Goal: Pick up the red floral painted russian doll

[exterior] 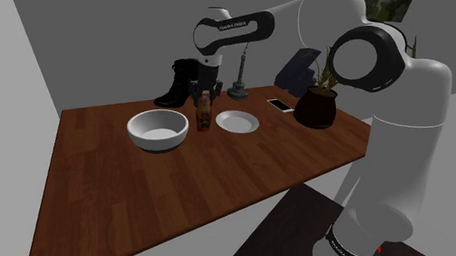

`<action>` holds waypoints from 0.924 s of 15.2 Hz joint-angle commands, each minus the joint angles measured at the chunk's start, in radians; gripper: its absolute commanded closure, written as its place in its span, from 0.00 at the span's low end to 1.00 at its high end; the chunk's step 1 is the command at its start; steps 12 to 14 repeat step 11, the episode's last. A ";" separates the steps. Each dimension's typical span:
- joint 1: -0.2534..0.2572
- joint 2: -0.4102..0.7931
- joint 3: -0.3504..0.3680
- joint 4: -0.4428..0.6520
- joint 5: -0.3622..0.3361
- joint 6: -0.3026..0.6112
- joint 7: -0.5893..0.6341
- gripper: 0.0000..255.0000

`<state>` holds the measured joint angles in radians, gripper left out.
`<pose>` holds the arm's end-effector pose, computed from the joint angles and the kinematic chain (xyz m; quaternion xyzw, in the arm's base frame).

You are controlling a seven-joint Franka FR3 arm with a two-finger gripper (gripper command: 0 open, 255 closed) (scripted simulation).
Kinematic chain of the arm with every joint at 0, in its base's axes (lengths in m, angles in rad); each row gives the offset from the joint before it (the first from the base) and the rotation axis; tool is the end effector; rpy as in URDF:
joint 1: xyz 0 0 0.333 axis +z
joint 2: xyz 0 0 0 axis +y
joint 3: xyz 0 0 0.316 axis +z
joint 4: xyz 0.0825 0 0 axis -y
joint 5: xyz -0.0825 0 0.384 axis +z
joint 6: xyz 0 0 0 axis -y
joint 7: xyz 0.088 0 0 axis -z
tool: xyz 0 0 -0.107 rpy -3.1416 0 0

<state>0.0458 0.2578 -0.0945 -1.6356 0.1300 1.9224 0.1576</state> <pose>0.6417 -0.0169 0.4706 -0.9911 0.1224 -0.0125 0.0501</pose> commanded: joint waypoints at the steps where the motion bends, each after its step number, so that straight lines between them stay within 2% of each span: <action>1: 0.000 -0.006 0.000 0.019 -0.002 -0.025 0.003 1.00; 9: -0.002 -0.011 -0.002 0.120 -0.006 -0.130 0.014 1.00; 14: -0.002 -0.011 -0.002 0.122 -0.006 -0.132 0.014 1.00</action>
